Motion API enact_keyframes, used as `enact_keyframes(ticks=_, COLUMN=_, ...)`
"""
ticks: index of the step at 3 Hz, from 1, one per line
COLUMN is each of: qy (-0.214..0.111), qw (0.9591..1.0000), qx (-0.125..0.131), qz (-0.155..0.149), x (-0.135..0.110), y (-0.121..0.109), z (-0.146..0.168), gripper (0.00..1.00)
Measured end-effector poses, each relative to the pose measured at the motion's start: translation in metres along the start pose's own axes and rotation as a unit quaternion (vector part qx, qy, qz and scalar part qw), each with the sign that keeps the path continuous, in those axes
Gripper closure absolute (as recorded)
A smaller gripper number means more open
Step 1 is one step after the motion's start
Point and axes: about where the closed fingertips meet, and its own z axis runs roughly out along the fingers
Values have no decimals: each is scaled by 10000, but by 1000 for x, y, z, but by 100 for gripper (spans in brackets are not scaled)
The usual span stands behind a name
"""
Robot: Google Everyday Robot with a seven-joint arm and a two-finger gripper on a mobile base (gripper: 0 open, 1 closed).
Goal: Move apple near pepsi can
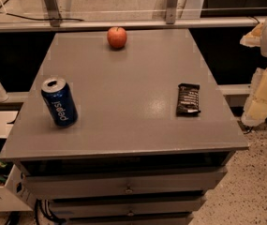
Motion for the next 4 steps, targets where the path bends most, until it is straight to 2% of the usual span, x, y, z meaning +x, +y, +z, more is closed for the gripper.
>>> enact_keyframes(ticks=2, qy=-90, qw=9999, qx=61, qz=-57, x=-3, y=-2, z=1, gripper=0)
enact_keyframes(ticks=3, qy=-576, qw=9982, qx=62, qz=-155, x=-18, y=-26, z=26, gripper=0)
enact_keyframes(ticks=4, qy=-1206, qw=9927, qx=-53, qz=-67, x=-46, y=-63, z=77, gripper=0)
